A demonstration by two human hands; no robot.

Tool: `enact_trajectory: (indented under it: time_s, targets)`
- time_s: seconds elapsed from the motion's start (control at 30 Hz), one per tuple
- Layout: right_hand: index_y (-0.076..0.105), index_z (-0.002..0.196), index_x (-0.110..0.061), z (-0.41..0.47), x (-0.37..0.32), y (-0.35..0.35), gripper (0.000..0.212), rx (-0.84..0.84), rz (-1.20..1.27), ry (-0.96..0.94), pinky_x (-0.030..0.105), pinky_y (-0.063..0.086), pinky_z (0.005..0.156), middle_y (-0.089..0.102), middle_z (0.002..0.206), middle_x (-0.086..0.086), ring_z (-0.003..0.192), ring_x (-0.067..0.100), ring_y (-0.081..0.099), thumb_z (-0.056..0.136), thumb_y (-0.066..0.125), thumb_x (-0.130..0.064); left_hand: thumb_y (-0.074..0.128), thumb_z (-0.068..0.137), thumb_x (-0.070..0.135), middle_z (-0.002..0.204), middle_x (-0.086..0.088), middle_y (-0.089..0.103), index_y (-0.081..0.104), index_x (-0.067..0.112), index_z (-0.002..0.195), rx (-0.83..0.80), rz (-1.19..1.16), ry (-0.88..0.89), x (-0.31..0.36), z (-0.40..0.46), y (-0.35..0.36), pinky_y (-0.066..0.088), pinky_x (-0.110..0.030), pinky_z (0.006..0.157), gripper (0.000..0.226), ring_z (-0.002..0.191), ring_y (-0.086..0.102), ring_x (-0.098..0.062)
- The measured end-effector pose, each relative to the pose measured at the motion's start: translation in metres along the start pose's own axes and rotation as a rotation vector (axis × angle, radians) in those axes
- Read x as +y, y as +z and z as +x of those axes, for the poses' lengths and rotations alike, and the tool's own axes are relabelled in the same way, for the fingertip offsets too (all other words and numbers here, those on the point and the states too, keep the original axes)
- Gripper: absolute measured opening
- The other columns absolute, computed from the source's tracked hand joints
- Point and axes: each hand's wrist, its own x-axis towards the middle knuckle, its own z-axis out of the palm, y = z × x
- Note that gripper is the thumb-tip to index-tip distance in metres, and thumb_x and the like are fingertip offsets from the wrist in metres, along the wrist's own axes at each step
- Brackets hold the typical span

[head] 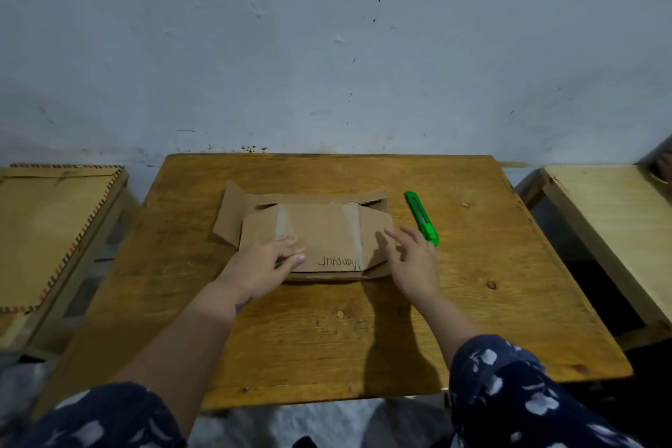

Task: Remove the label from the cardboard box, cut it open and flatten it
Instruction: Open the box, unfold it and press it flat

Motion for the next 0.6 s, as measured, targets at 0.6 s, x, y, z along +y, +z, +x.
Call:
enact_trajectory:
  time_s: [0.6]
  targets:
    - [0.009, 0.15, -0.031, -0.003, 0.017, -0.002, 0.077, -0.481, -0.373, -0.309, 0.055, -0.015, 0.114, -0.004, 0.157, -0.014, 0.145, 0.008, -0.012, 0.085, 0.05, -0.034, -0.021, 0.077, 0.067, 0.156, 0.019, 0.007, 0.017, 0.035, 0.15, -0.03, 0.207, -0.057, -0.045, 0.028, -0.002, -0.004, -0.047, 0.118, 0.089, 0.145, -0.002, -0.002]
